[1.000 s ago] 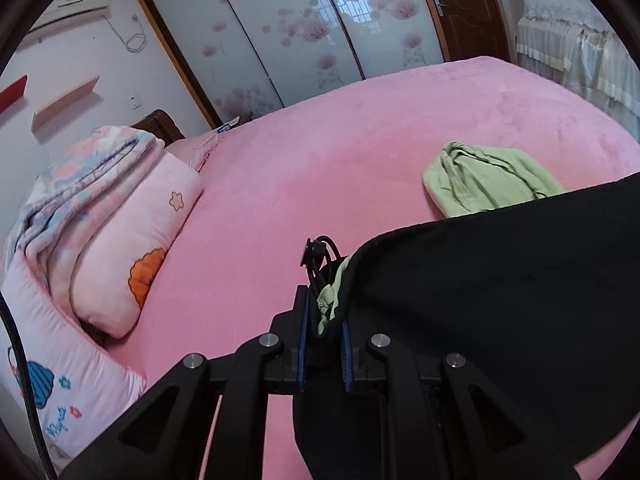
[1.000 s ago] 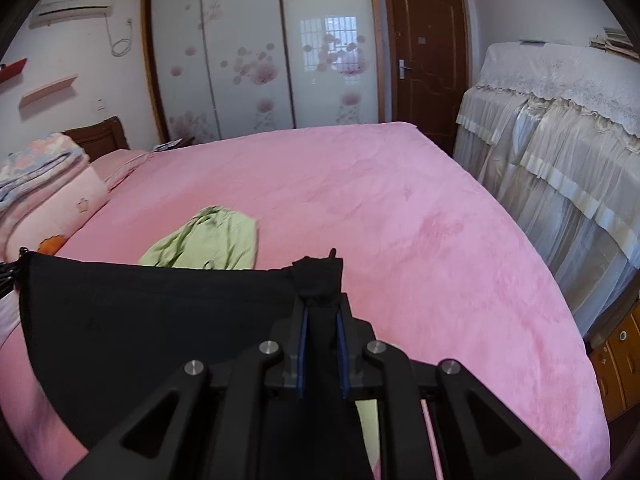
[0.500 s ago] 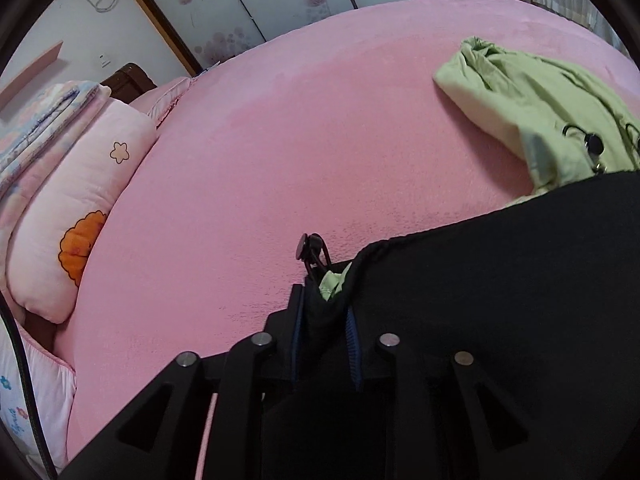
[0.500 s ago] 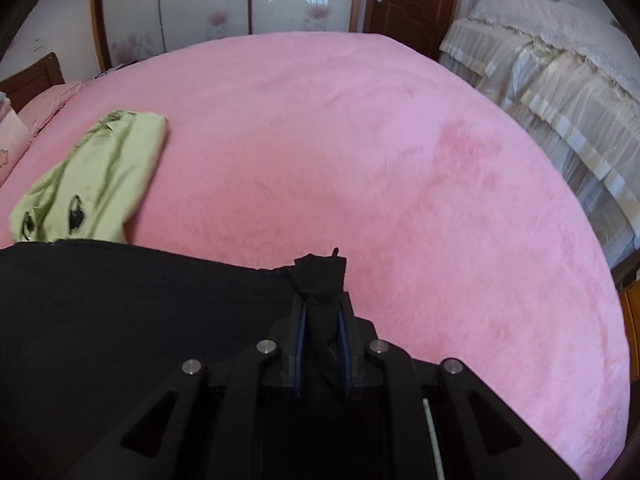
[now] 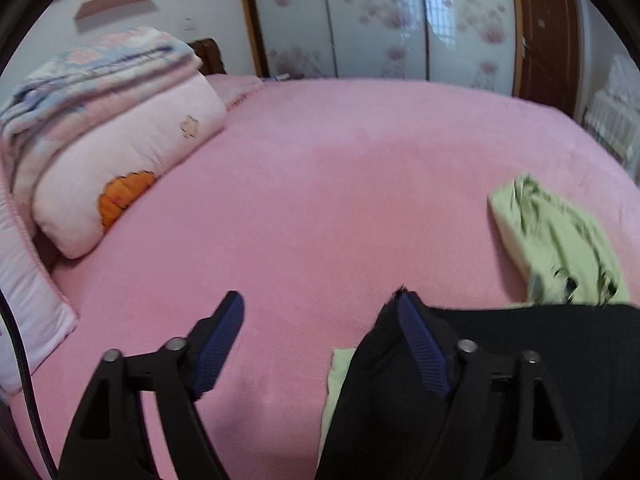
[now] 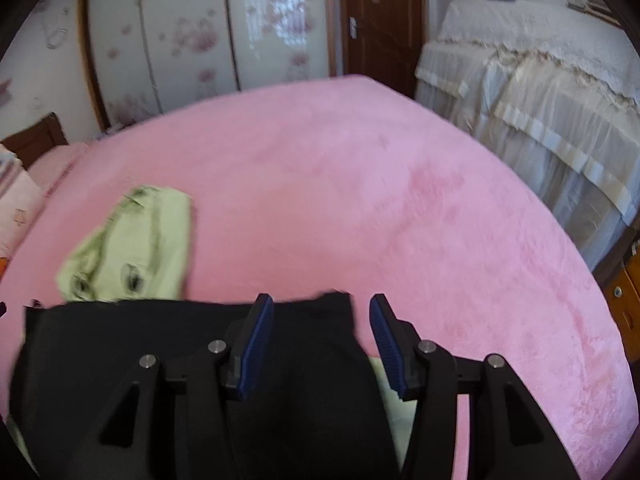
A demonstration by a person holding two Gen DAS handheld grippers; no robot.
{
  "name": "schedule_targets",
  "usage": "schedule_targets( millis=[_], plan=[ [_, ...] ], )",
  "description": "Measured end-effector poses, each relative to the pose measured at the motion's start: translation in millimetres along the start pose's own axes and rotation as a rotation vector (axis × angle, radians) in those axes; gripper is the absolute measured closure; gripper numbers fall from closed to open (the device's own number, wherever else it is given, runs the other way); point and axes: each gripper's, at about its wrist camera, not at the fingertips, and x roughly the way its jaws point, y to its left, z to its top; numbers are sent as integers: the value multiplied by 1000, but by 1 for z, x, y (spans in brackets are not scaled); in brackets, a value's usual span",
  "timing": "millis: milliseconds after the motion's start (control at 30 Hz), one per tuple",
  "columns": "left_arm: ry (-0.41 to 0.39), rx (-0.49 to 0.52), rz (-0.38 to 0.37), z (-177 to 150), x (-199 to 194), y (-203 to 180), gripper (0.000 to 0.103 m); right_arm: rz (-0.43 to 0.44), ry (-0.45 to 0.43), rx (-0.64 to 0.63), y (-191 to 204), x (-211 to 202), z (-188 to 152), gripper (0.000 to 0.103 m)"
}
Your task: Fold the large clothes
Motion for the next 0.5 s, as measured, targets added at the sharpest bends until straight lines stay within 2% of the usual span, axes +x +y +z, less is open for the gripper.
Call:
schedule_targets(
  millis=[67, 133, 200, 300, 400, 433, 500],
  plan=[
    [-12, -12, -32, 6, -19, -5, 17, 57, 10, -32, 33, -9, 3, 53],
    [-11, 0, -117, 3, -36, -26, 16, 130, 38, -53, 70, -10, 4, 53],
    [0, 34, -181, -7, -44, -57, 16, 203, 67, -85, 116, -6, -2, 53],
    [31, 75, -224, -26, -39, -104, 16, 258, 90, -149, 174, 7, -22, 55],
    [56, 85, -218, -47, -20, -137, 17, 280, 161, -167, 205, 36, -45, 64],
    [68, 94, -197, -52, -11, -143, 18, 258, 188, -182, 210, 50, -53, 69],
    [123, 135, -144, -63, 14, -153, 18, 230, 225, -192, 203, 70, -62, 71]
  ],
)
